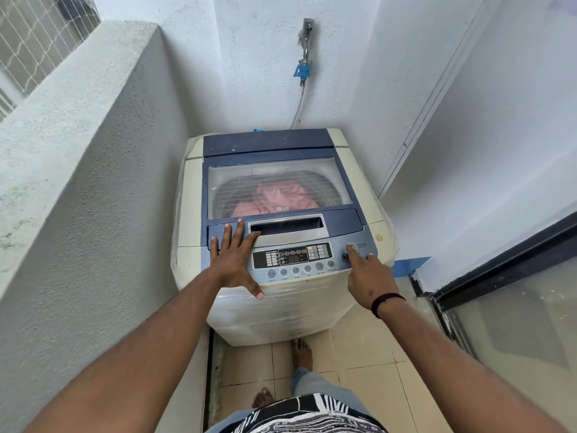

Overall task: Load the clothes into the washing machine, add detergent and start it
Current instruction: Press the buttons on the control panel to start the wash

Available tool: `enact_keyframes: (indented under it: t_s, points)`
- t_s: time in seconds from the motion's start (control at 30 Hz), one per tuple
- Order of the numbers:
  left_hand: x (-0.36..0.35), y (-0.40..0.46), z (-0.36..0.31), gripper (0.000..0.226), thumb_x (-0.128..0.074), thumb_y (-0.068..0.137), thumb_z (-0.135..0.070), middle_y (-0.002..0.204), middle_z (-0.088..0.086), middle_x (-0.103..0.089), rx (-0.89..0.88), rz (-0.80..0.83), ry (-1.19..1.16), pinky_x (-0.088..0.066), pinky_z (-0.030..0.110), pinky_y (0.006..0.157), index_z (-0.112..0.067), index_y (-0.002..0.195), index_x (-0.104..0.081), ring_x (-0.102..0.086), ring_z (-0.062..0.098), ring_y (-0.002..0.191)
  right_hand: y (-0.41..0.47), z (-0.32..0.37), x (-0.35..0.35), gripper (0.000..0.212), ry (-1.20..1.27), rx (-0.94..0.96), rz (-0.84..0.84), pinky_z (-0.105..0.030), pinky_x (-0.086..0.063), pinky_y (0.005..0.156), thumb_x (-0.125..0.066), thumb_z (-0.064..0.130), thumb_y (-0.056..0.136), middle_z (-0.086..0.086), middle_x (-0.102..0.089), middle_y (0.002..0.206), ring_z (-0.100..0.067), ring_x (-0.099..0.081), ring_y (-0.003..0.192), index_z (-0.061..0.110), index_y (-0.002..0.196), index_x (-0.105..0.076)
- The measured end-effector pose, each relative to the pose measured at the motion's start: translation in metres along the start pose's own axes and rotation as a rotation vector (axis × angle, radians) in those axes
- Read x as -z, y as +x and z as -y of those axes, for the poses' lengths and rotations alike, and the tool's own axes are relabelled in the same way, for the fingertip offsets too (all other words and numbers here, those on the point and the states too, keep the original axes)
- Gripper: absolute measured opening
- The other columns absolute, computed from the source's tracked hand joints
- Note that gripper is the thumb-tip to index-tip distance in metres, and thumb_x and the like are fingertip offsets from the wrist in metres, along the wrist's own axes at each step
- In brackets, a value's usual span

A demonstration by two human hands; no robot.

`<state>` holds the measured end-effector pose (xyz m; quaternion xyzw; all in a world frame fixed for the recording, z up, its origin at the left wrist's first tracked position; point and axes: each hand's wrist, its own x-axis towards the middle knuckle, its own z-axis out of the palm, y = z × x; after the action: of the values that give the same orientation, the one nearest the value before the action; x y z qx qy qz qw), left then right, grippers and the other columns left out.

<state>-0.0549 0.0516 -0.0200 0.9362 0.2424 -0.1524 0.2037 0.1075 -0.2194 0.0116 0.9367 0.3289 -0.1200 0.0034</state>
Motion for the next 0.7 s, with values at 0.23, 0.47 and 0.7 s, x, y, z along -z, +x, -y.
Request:
enact_keyframes:
  t_s: [0.23, 0.47, 0.7]
  points:
    - [0.000, 0.000, 0.000, 0.154, -0.089, 0.042, -0.068, 0.158, -0.002, 0.042, 0.005, -0.002, 0.000, 0.025, 0.055, 0.114, -0.038, 0.158, 0.007, 0.045, 0.026, 0.140, -0.011, -0.007, -0.034, 0.068, 0.147, 0.033, 0.007, -0.048, -0.037, 0.115, -0.048, 0.016, 0.097, 0.005, -0.006, 0.167, -0.033, -0.003, 0.153, 0.024, 0.157, -0.016]
    - [-0.001, 0.000, -0.001, 0.148, -0.089, 0.049, -0.063, 0.158, 0.000, 0.042, 0.008, -0.012, 0.016, 0.022, 0.056, 0.116, -0.038, 0.158, 0.008, 0.043, 0.027, 0.142, -0.013, -0.005, -0.042, 0.074, 0.140, -0.002, 0.034, -0.048, -0.036, 0.115, -0.048, 0.026, 0.097, 0.007, 0.006, 0.167, -0.030, 0.010, 0.153, 0.025, 0.159, -0.007]
    - [-0.001, 0.000, -0.002, 0.144, -0.088, 0.053, -0.062, 0.159, 0.000, 0.040, 0.007, -0.017, 0.016, 0.023, 0.055, 0.115, -0.038, 0.158, 0.008, 0.042, 0.027, 0.143, -0.012, 0.004, -0.030, 0.071, 0.156, -0.020, 0.055, -0.049, -0.032, 0.117, -0.049, 0.034, 0.098, 0.002, -0.004, 0.167, -0.033, 0.002, 0.153, 0.022, 0.157, -0.012]
